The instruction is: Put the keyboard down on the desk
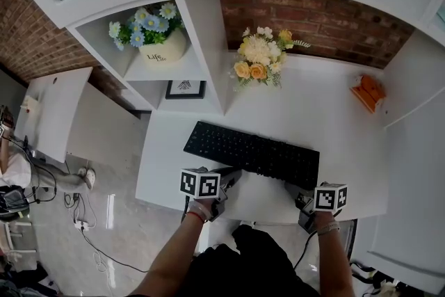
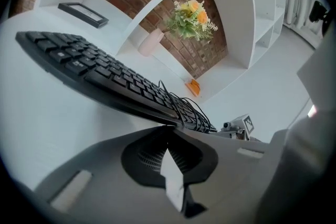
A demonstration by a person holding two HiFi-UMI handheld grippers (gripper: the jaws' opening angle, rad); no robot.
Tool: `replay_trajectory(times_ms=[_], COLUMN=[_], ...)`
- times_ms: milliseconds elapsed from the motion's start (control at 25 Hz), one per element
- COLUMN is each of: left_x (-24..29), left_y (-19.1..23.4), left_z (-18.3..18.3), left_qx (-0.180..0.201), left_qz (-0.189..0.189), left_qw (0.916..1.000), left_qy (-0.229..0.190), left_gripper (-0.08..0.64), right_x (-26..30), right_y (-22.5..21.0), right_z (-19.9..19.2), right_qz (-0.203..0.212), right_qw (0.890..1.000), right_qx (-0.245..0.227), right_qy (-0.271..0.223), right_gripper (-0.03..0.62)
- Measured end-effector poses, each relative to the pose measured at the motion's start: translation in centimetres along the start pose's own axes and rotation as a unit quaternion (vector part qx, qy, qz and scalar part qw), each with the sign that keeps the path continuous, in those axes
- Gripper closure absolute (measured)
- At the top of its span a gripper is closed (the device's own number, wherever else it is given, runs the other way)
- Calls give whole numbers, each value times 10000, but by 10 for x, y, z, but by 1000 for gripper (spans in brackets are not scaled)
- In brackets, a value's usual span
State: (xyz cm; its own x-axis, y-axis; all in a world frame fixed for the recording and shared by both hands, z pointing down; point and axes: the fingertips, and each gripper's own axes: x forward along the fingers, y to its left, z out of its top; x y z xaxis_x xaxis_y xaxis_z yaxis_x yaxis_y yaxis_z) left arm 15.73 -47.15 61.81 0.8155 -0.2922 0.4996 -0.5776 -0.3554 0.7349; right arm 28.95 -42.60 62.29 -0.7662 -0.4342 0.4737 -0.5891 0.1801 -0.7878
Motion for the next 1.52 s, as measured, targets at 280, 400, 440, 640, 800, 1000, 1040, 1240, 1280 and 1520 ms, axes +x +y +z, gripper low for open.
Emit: replay_trajectory(times_ms=[280,400,440,640,800,1000,1040,1240,1280,1520], left_x=[9,10,9,4,-9,-29,-33,-60,-65,-92], left_y=[11,11,11,4,6,11,10,-5,-7,-16], left_z=[-18,-21,-21,-12,-1,5,8,29,32,44], left_qx=[117,50,37,-101,247,544,605,1172,1361,2076], left_qz=[459,501,506,320,463,669,650,617,692,796], left_qw=[9973,9968,9966,9986,9985,9962,9956,9851,9811,9618], left_qy=[570,622,645,412,140,-158,-288,-1099,-1186,-1596], left_gripper=[566,566,566,565,565,565,565,565,560,560], right_x=[3,3,3,1,-5,-20,-23,-36,-40,-61], right_y=[-1,-5,-5,-2,8,27,32,50,55,76], right_z=[-11,-12,-13,-13,-2,22,24,36,40,51], right_qz=[-198,-296,-304,-282,-175,-223,-264,-686,-798,-1374], right_qw=[9993,9989,9988,9992,9995,9913,9881,9618,9537,9095], right_qx=[264,351,356,264,-16,-903,-1112,-2064,-2259,-3140], right_qy=[156,135,140,60,-254,-936,-1032,-1660,-1820,-2353], right_gripper=[595,595,595,595,595,595,595,594,594,594])
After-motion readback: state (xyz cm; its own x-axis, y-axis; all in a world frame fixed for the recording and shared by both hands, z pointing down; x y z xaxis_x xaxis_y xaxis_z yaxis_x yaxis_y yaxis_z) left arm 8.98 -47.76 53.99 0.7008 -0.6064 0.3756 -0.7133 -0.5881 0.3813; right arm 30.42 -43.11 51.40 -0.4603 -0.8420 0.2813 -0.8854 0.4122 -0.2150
